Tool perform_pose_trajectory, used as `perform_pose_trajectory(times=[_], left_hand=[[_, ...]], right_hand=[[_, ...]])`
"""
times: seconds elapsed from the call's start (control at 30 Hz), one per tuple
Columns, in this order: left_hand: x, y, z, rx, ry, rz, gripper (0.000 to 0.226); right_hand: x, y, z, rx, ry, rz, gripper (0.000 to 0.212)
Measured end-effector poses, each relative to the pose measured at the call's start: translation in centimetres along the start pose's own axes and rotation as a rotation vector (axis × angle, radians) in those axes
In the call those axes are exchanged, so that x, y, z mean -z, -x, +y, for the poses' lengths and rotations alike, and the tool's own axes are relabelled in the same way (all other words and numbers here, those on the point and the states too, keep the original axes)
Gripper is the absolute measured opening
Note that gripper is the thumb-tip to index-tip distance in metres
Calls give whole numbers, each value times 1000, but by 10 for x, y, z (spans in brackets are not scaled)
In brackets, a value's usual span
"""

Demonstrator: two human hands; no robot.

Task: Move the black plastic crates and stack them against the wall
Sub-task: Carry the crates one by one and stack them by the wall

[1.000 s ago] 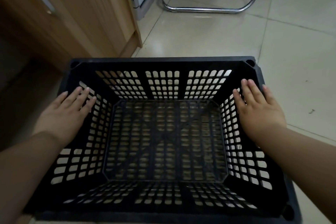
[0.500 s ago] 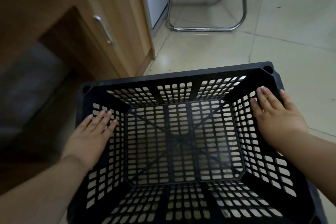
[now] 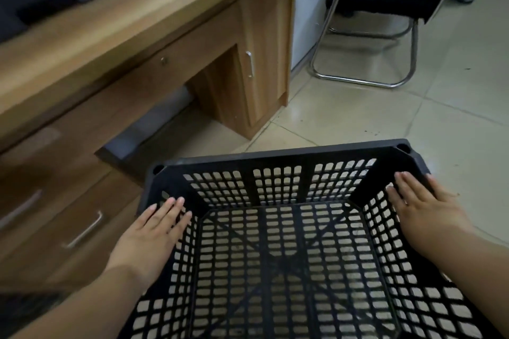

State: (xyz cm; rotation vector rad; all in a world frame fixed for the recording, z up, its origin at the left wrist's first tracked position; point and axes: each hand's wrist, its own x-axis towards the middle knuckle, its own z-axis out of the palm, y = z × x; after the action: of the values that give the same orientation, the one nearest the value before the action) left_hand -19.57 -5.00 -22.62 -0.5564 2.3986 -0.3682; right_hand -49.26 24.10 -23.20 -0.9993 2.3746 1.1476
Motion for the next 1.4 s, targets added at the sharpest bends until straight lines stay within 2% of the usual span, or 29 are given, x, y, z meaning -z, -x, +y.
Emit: perform_pose_trajectory(times=[0.2,0.43,0.8,1.0,1.2,1.4], left_hand=[[-36,123,-2,119,106,-55,65],[-98,257,-23,280,225,-152,64],[-218,457,-108,502,326,-280,67],[-279,561,-169,562,352,-349,66],[-342,623,-225,597,318,-377,71],[-395,631,-256,630,326,-374,73]], right_hand=[[27,63,-28,126,120,96,62],[79,131,-94,303,184,229,62],[172,242,-283,492,357,456,61],[215,321,-390,552,386,515,61],[250,366,-481,576,413,540,64],[266,370,-540,585,452,523,64]])
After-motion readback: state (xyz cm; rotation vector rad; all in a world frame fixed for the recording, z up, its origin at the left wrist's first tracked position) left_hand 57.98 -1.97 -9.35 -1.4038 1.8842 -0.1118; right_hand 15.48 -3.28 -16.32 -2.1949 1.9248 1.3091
